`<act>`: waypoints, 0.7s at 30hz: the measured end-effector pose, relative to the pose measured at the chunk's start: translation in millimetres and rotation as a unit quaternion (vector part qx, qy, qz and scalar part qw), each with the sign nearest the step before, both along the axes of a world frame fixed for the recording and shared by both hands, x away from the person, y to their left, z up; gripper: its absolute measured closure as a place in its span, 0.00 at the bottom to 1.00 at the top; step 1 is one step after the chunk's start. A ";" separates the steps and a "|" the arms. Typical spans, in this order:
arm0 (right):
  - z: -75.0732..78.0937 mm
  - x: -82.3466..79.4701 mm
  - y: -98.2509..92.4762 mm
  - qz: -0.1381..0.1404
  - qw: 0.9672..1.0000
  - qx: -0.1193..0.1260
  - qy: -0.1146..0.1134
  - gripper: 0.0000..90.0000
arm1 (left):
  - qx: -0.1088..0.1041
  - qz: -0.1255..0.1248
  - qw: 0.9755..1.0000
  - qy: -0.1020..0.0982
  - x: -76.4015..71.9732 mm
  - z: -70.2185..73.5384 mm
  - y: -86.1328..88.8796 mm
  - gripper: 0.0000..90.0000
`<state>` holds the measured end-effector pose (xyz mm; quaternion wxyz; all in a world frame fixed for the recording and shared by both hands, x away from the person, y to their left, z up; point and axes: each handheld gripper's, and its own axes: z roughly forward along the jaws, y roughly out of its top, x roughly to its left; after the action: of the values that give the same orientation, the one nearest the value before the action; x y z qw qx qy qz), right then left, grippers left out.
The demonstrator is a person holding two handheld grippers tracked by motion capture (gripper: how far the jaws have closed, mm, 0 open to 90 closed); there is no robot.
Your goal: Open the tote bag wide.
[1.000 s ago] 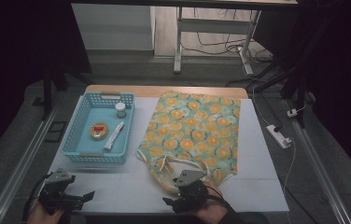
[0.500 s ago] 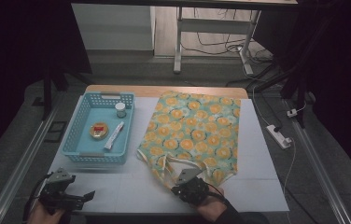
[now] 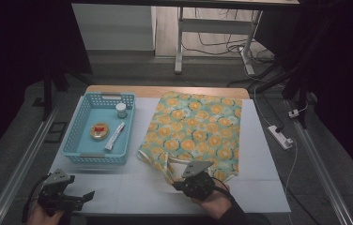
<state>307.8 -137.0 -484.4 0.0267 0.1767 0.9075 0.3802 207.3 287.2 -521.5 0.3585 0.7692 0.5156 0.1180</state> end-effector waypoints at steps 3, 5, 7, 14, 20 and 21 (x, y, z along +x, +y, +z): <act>7.3 7.6 -3.8 -0.005 1.000 0.013 0.003 1.00 | -0.004 0.001 1.000 -0.002 -0.4 0.2 0.5 0.00; 9.5 9.7 -4.6 -0.006 1.000 0.016 0.002 1.00 | -0.003 0.002 1.000 -0.002 -0.5 0.2 0.4 0.00; 13.6 13.4 -5.8 -0.008 1.000 0.020 0.000 1.00 | -0.002 0.001 1.000 -0.004 -0.7 0.4 0.1 0.00; 32.7 31.6 -5.1 -0.007 1.000 0.020 -0.023 1.00 | 0.006 0.000 1.000 -0.001 0.8 -0.2 -1.8 0.00; 45.0 44.4 -8.4 -0.018 0.999 0.024 -0.036 1.00 | 0.010 -0.003 1.000 -0.002 0.8 0.0 -2.7 0.00; 51.3 48.5 -8.3 -0.025 0.998 0.026 -0.046 1.00 | 0.010 -0.003 1.000 -0.002 0.9 0.0 -2.5 0.00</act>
<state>356.3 -145.3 -433.1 0.0734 0.1818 0.8903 0.4111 208.2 284.7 -521.5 0.3524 0.7738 0.5118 0.1234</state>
